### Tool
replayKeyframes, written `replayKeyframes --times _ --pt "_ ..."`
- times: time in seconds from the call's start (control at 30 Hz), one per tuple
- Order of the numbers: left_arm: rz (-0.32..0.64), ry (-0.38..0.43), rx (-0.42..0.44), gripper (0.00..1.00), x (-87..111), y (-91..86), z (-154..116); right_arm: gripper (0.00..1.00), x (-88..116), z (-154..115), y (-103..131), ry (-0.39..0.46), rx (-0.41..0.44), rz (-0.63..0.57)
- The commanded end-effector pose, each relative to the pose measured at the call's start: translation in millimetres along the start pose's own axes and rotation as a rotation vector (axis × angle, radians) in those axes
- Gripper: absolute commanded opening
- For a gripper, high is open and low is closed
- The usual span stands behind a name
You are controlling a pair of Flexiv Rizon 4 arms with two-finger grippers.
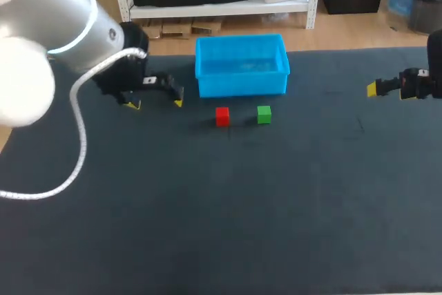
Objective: Use the left arm to pick the red cube and place it into the blue plastic box first, then use the right arm to grasp the green cube and put it into the same blue plastic box after the first action is fully finished.
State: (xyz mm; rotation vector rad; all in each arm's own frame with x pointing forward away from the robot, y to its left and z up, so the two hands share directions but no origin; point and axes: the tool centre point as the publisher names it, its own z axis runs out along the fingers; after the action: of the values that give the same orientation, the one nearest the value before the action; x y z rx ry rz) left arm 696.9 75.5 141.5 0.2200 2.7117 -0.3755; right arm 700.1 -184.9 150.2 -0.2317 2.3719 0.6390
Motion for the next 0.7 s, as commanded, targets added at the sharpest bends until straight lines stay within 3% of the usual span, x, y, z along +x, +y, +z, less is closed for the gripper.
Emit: replayKeyframes --times 0.03,0.33,0.7 --pt "-0.022 0.080 -0.115 1.00 -22.5 -17.0 14.3 1.00 0.1 -0.1 -0.1 0.001 0.001 0.000" --pt "-0.086 0.165 -0.209 1.00 -30.1 -33.0 30.8 1.00 0.1 -0.1 -0.1 0.001 0.001 0.000" --pt "-0.073 0.203 -0.241 1.00 -36.6 -46.2 50.8 1.00 0.1 -0.1 -0.1 0.001 0.001 0.000"
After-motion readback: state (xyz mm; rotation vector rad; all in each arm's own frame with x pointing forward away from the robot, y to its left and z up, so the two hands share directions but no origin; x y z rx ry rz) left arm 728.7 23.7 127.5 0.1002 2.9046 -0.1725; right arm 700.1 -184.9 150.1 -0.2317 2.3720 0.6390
